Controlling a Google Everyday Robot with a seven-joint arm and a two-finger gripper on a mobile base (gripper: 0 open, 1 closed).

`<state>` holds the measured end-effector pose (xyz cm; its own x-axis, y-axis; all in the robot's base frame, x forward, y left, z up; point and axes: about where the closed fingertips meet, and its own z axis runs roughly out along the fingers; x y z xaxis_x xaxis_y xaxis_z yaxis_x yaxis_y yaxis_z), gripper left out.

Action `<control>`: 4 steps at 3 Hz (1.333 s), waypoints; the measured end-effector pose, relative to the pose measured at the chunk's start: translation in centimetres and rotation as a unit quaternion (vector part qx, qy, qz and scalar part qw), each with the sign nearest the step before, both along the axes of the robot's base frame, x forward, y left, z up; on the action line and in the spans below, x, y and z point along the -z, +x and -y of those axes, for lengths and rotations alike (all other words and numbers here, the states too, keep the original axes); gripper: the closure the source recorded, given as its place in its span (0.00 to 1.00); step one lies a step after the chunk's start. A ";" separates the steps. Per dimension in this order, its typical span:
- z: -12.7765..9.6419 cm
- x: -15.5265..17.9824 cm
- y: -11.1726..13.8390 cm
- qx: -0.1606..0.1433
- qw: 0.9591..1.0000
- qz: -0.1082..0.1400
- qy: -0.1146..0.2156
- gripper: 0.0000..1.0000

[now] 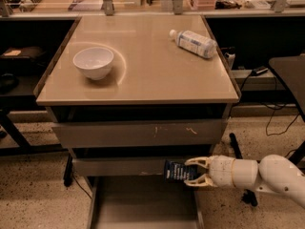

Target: Pick rxbar blueberry from bottom drawer and place on counter

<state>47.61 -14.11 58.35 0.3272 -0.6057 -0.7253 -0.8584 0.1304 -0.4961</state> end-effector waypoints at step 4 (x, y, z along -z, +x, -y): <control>-3.1 -13.9 0.3 -0.035 0.992 0.113 -0.045 1.00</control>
Offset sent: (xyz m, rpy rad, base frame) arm 0.0097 0.0242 0.1387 -0.0614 -0.2482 0.0661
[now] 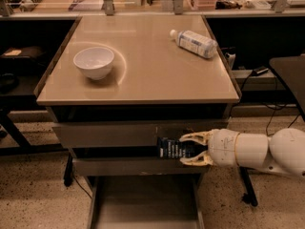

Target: Pick rxbar blueberry from bottom drawer and place on counter

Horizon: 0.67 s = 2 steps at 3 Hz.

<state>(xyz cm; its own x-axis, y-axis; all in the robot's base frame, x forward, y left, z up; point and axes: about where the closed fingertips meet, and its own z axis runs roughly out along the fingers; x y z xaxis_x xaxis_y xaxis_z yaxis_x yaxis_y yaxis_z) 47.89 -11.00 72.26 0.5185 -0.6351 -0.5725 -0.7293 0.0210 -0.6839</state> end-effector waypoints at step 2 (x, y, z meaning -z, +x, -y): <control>-1.5 -11.6 -5.4 -0.052 0.995 0.078 0.019 1.00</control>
Offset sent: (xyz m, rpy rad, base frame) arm -0.1273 0.0503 0.2584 0.0799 -0.3547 0.3012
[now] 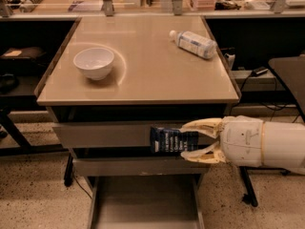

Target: Pick rxbar blueberry from bottom drawer and place on counter

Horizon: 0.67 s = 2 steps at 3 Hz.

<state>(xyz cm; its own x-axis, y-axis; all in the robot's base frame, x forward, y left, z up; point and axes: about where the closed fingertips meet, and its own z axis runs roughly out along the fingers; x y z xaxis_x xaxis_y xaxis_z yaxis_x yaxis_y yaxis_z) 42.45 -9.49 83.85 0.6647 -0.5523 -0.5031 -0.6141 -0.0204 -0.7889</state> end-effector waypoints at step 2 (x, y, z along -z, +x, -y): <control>-2.5 -10.3 -3.4 -0.066 0.996 0.057 0.008 1.00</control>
Offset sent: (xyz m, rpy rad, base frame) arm -0.0295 0.0231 0.0750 0.0139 -0.0832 0.1021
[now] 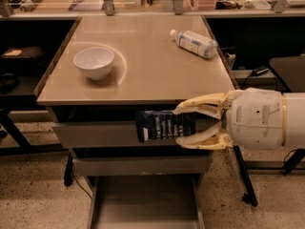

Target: Pick rxbar blueberry from bottom drawer and place on counter

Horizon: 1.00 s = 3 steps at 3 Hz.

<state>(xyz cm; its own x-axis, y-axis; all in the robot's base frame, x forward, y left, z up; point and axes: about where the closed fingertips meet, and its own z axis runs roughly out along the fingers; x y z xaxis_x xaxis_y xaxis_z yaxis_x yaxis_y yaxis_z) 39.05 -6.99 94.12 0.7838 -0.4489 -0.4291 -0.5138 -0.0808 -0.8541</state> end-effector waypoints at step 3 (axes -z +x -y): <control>1.9 -2.0 14.3 0.084 0.992 -0.079 0.059 1.00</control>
Offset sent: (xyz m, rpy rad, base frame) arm 0.1972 -0.0041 0.0399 0.1748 0.1858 -0.1870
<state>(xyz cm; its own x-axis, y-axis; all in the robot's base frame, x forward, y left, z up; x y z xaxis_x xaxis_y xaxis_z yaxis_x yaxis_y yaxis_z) 53.34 -8.93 96.15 0.6207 -0.5077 -0.5975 -0.6399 0.1125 -0.7602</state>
